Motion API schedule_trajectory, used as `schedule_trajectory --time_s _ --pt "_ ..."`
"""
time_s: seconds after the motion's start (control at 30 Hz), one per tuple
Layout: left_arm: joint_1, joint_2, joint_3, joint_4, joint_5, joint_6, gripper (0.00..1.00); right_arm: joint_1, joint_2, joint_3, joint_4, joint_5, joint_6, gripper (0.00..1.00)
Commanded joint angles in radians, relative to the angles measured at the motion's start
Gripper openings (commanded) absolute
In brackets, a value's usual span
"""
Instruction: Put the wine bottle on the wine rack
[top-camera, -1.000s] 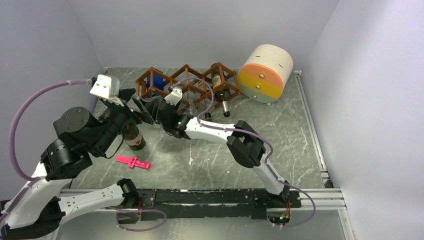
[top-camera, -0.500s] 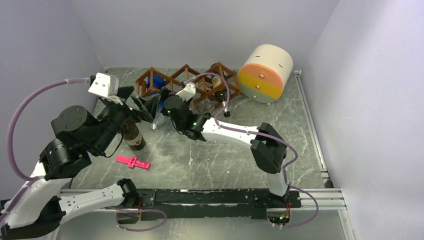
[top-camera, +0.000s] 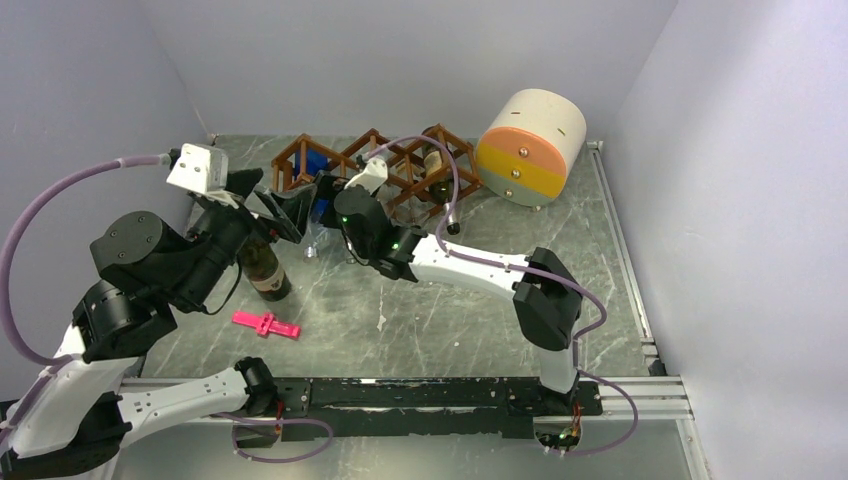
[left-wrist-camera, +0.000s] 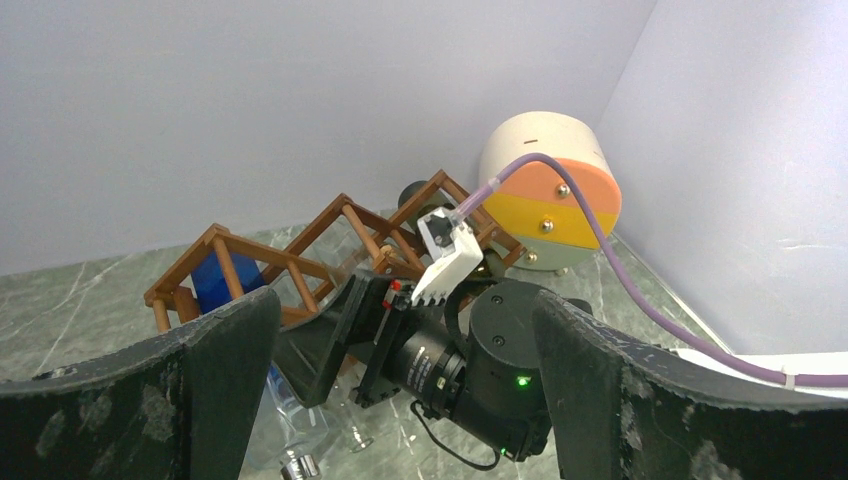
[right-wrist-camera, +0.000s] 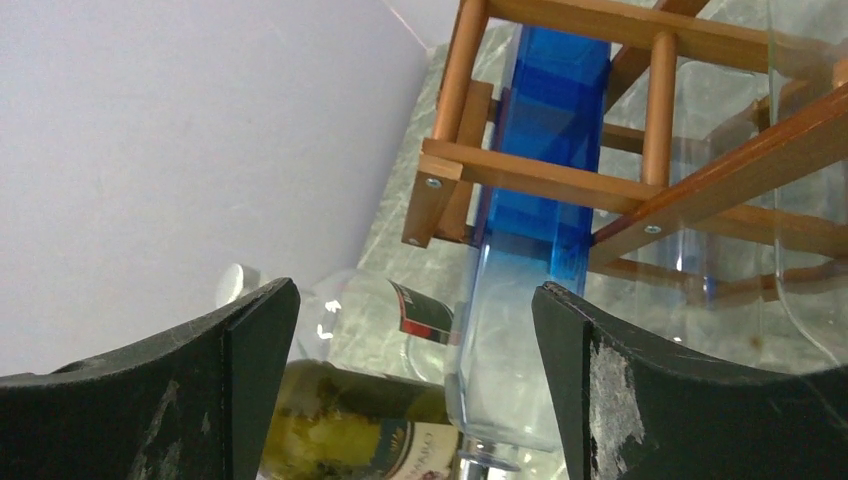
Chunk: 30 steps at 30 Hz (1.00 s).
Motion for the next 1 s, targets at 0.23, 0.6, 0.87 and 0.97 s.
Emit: schedule_trajectory --time_s 0.23,0.6,0.87,0.97 --pt "0.005 -0.015 -0.011 0.019 -0.026 0.012 0.99 0.026 -0.027 -0.1 -0.131 -0.129 -0.044 0.94" --pt "0.004 0.007 -0.007 0.024 -0.003 -0.001 0.99 0.025 0.087 -0.03 -0.113 -0.213 0.01 0.8" --pt "0.005 0.017 -0.008 0.03 0.001 0.003 0.99 0.013 0.109 0.011 -0.12 -0.163 -0.014 0.62" --pt "0.005 0.02 -0.005 0.028 0.002 0.003 0.99 0.006 0.11 0.027 -0.129 -0.151 -0.025 0.6"
